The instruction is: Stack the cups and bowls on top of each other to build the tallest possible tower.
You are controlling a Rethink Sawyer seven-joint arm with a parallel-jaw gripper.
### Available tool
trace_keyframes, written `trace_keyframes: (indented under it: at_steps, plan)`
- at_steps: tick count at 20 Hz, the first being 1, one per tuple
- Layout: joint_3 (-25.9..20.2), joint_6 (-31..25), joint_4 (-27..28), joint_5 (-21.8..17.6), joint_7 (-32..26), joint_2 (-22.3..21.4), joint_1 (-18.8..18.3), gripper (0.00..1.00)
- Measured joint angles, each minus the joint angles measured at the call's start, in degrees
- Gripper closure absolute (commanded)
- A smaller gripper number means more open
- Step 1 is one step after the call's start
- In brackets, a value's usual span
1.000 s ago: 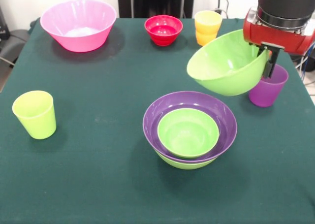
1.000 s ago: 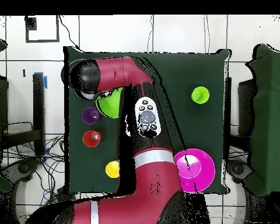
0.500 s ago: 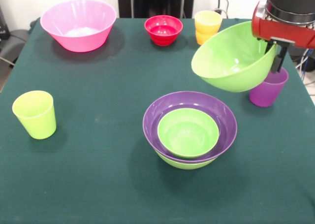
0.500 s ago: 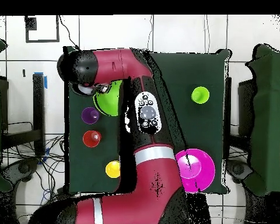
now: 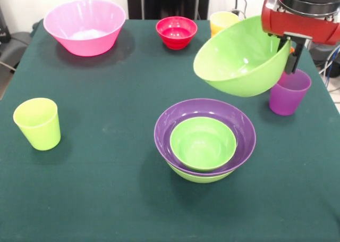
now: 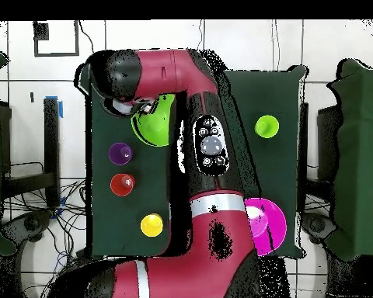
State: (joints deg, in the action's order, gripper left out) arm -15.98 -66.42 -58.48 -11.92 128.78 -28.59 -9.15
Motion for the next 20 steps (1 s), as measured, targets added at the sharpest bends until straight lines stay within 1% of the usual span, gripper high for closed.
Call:
trace_keyframes:
  at_steps: [7, 8, 13, 14, 20]
  plan:
    - [-0.1, -2.8, 4.5, -0.2, -2.2, 1.0, -0.3, 1.0]
    - [-0.1, -3.4, 6.0, -0.4, -3.0, 1.5, -0.3, 1.0]
    - [-0.1, -5.0, 8.8, -0.4, -4.8, 2.6, -0.4, 1.0]
    - [-0.1, -5.6, 10.0, -0.5, -5.5, 3.1, -0.5, 1.0]
    - [-0.1, -6.1, 13.2, -0.7, -7.7, 4.6, -0.6, 1.0]
